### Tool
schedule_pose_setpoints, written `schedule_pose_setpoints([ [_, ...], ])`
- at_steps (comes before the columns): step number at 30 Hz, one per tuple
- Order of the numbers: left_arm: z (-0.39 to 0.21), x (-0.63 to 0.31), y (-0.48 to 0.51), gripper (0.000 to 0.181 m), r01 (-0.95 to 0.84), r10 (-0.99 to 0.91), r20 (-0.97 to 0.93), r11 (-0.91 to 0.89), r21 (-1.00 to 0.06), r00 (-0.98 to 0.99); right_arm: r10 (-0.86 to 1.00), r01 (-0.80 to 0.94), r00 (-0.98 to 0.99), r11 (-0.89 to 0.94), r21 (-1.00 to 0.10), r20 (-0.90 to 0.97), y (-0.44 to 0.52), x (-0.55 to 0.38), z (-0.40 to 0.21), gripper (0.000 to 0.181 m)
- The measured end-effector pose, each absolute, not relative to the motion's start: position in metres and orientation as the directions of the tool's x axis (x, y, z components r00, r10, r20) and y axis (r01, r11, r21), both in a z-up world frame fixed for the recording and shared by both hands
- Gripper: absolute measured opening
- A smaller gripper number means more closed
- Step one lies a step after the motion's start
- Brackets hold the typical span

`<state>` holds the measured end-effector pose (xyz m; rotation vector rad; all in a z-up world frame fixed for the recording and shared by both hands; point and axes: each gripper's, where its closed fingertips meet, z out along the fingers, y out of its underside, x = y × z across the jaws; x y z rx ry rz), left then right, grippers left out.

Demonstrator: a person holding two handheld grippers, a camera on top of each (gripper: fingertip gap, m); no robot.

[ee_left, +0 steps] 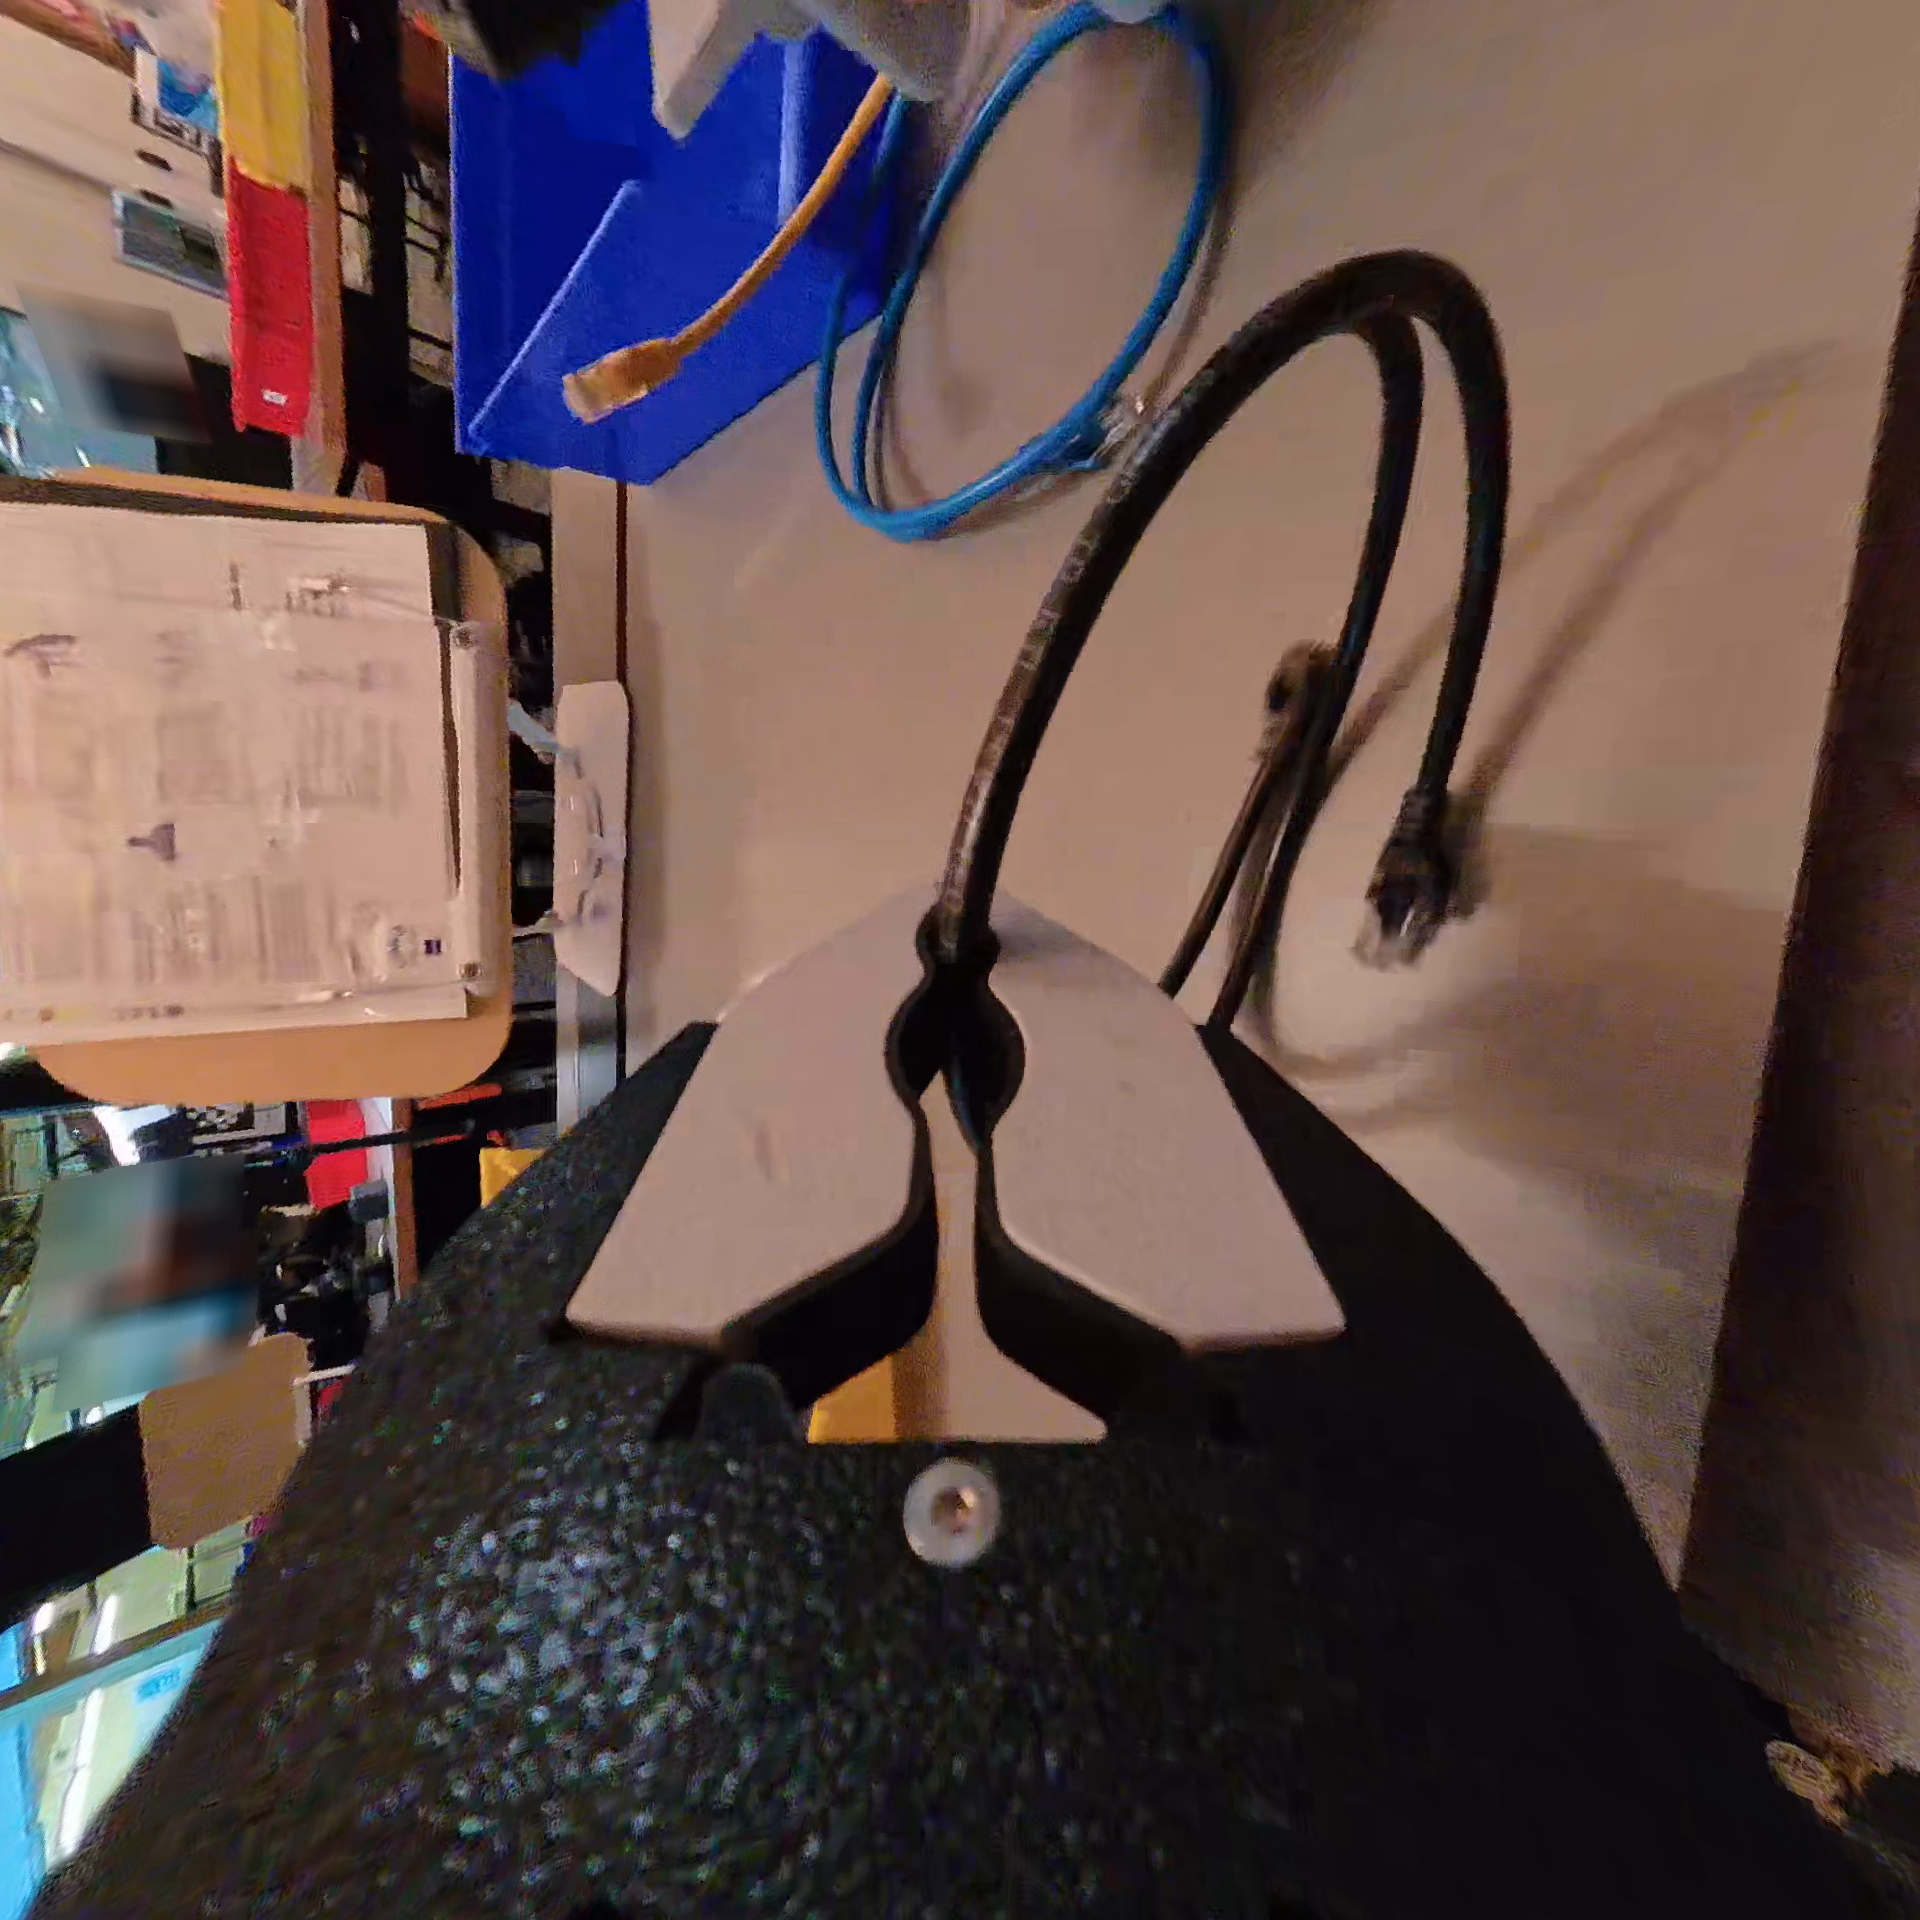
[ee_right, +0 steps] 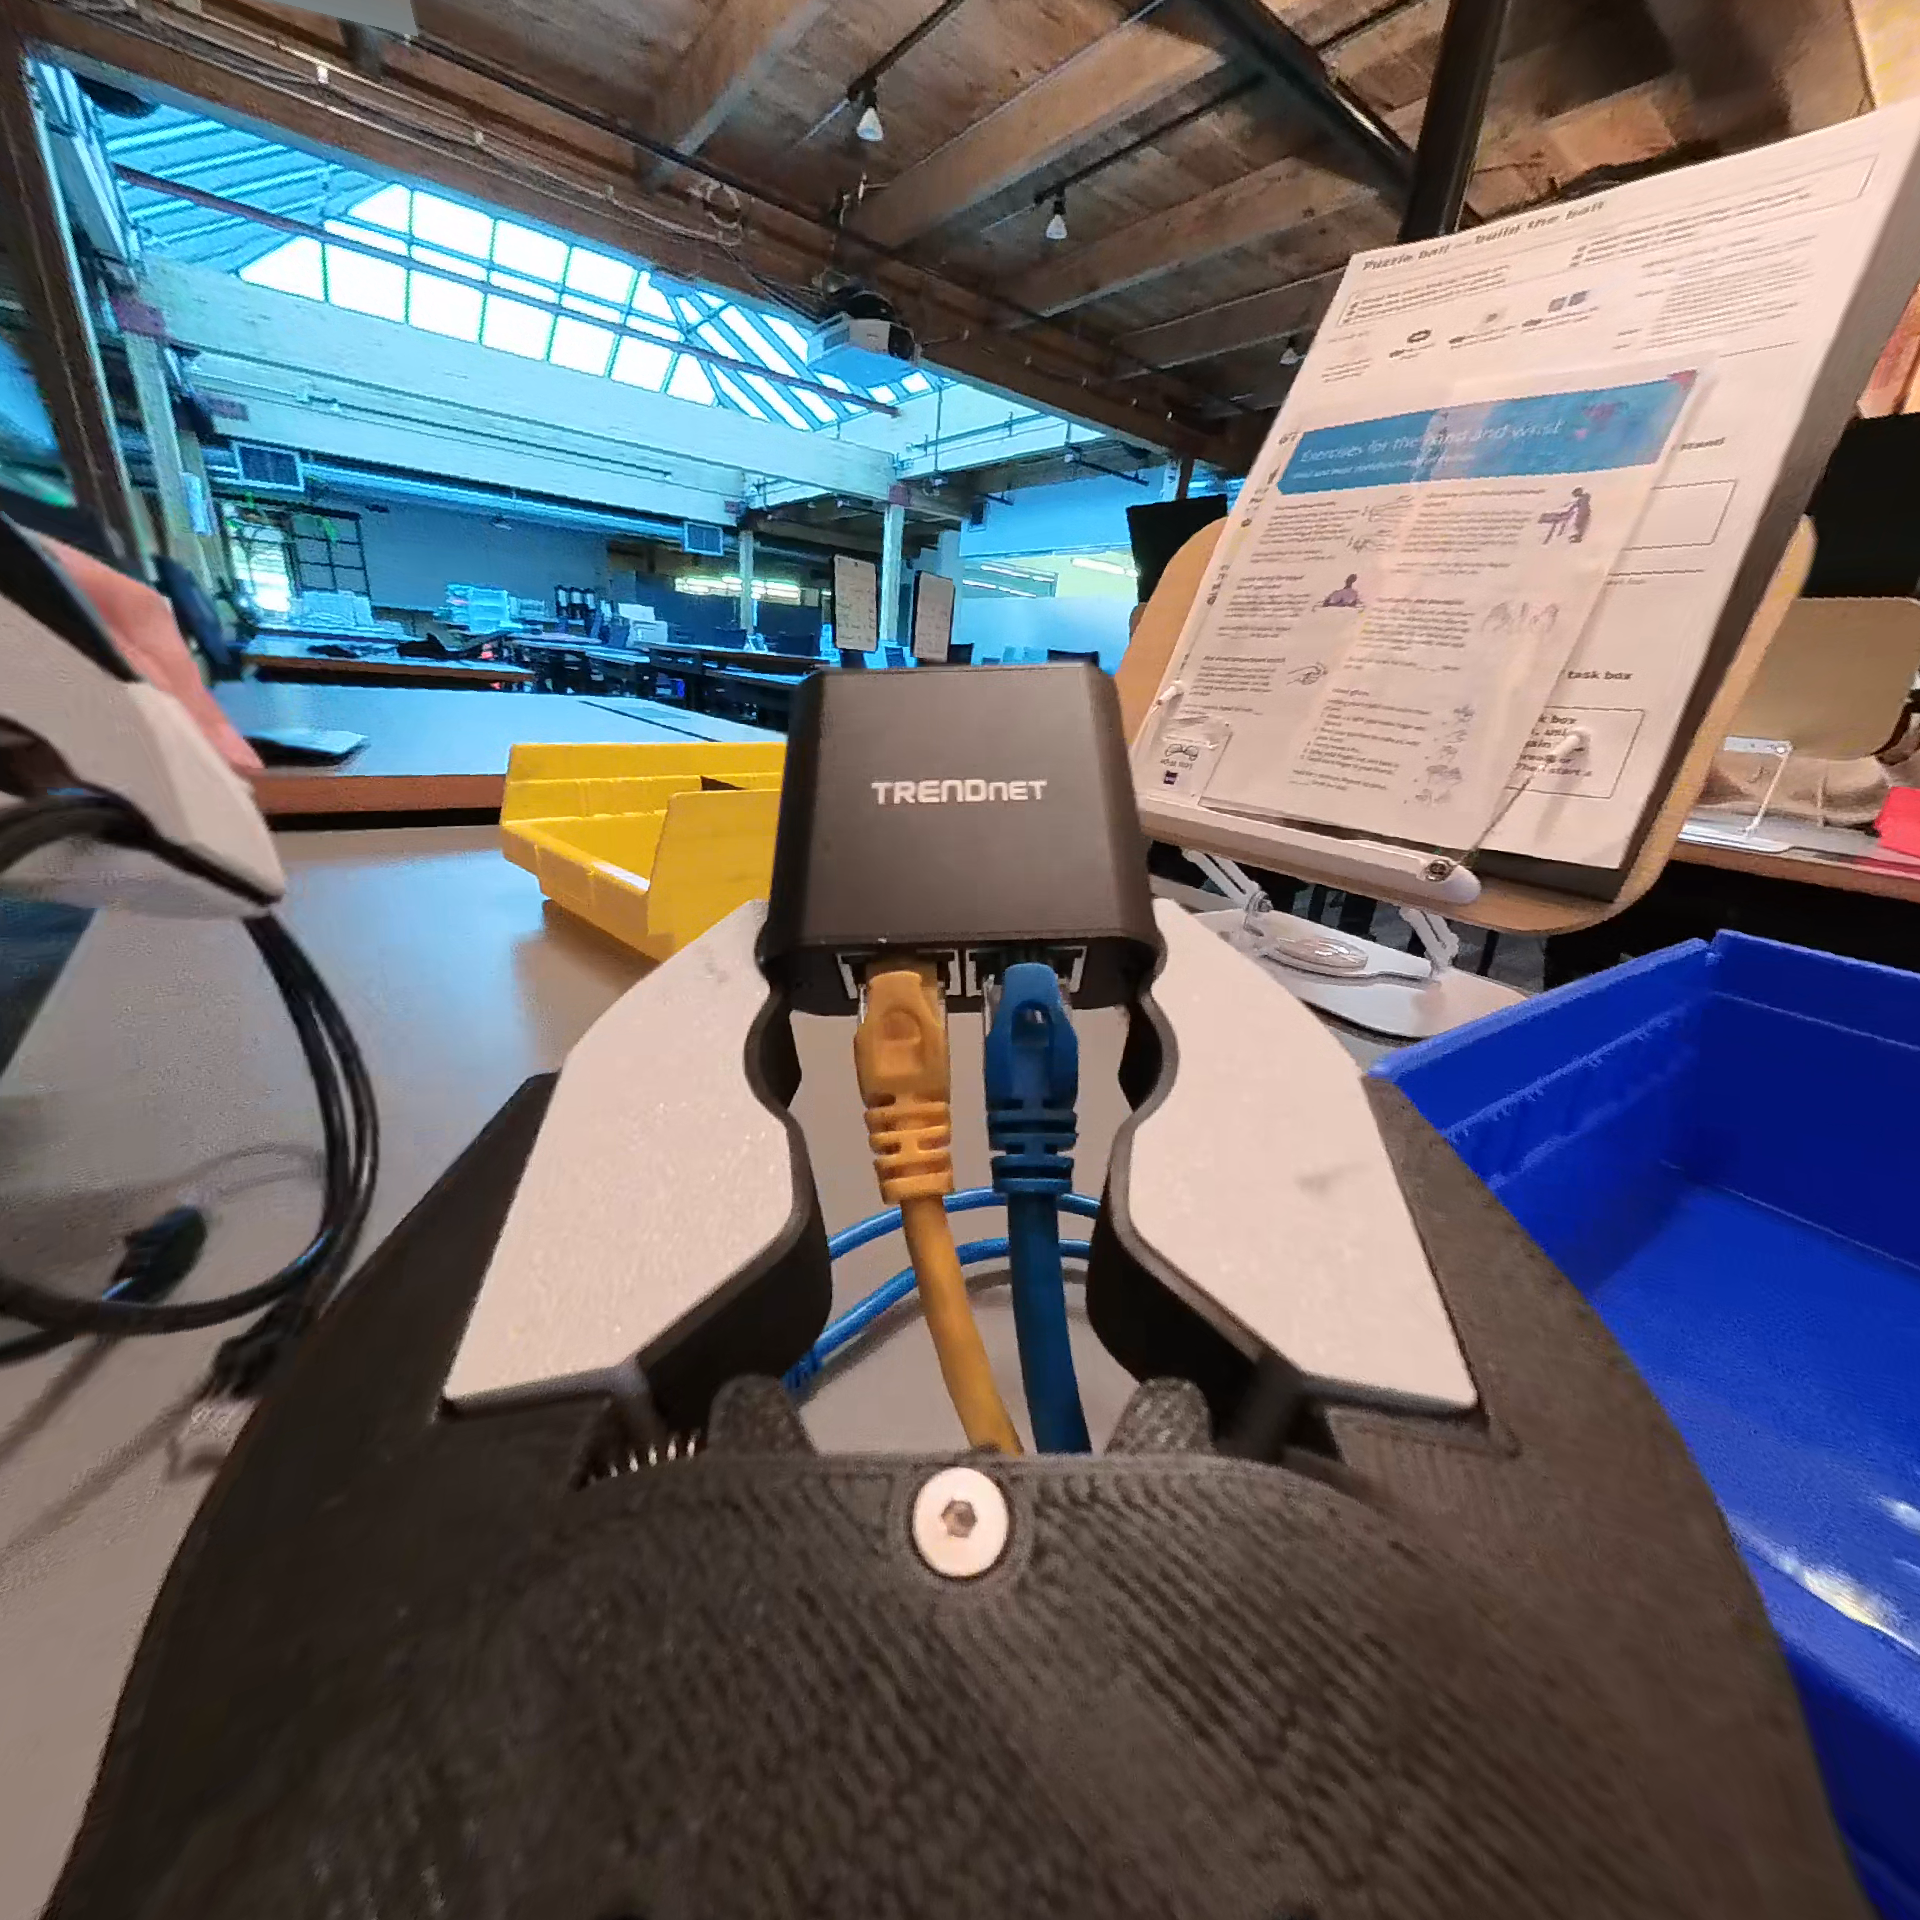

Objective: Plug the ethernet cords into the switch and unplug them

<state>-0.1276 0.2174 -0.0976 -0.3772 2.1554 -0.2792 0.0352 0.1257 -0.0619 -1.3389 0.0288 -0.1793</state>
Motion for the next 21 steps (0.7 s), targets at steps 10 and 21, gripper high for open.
schedule_pose_setpoints([
  [10,-0.100,-0.151,0.217,0.000,-0.094,-0.164,-0.872,0.986,-0.136,-0.460,-0.136,0.169,0.980,0.175,-0.970,0.146,0.134,0.028,-0.066,0.061],
  [21,-0.185,-0.175,0.217,0.044,-0.236,-0.413,-0.517,0.897,-0.374,-0.750,-0.122,0.182,0.979,0.167,-0.969,0.163,0.135,0.024,-0.067,0.061],
])
